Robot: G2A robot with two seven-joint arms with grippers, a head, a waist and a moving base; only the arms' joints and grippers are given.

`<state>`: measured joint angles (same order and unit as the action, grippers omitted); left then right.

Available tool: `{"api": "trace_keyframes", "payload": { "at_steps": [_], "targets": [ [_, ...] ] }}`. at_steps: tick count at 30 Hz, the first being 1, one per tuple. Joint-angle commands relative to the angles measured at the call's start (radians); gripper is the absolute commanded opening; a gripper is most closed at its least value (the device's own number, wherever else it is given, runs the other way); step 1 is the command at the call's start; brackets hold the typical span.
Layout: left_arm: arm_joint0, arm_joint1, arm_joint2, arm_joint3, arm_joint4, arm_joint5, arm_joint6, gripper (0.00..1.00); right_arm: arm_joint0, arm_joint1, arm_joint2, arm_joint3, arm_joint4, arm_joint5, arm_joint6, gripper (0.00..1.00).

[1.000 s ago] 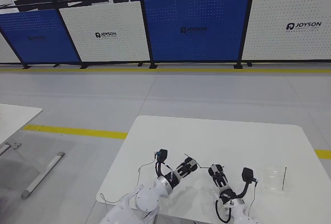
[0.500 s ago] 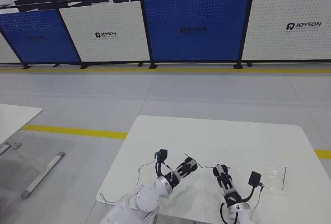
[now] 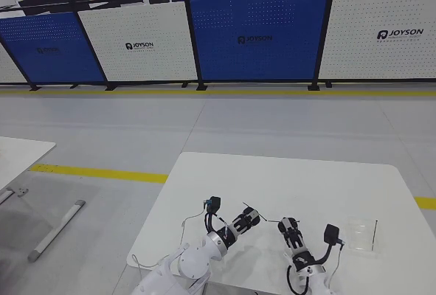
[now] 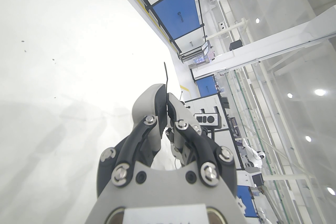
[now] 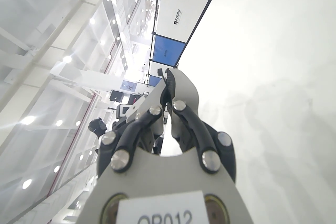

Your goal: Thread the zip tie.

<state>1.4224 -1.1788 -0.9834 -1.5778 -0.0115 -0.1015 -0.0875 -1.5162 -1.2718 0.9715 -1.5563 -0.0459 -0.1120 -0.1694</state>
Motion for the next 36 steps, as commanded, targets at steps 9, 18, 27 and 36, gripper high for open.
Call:
{"api": "trace_keyframes", "payload": {
  "at_steps": [9,18,27,36],
  "targets": [
    [0.0,0.0,0.0,0.0,0.0,0.0,0.0,0.0,-0.021,-0.006,0.018,-0.009,-0.012,-0.032,0.003,0.0],
    [0.0,0.0,0.0,0.0,0.0,0.0,0.0,0.0,-0.017,-0.016,0.021,-0.01,-0.03,0.003,0.0,0.0],
    [0.0,0.0,0.0,0.0,0.0,0.0,0.0,0.0,-0.007,-0.028,0.011,0.002,-0.051,0.025,0.004,0.0],
    [0.0,0.0,0.0,0.0,0.0,0.0,0.0,0.0,-0.012,-0.035,0.02,0.004,-0.063,0.03,0.011,0.0]
  ]
}}
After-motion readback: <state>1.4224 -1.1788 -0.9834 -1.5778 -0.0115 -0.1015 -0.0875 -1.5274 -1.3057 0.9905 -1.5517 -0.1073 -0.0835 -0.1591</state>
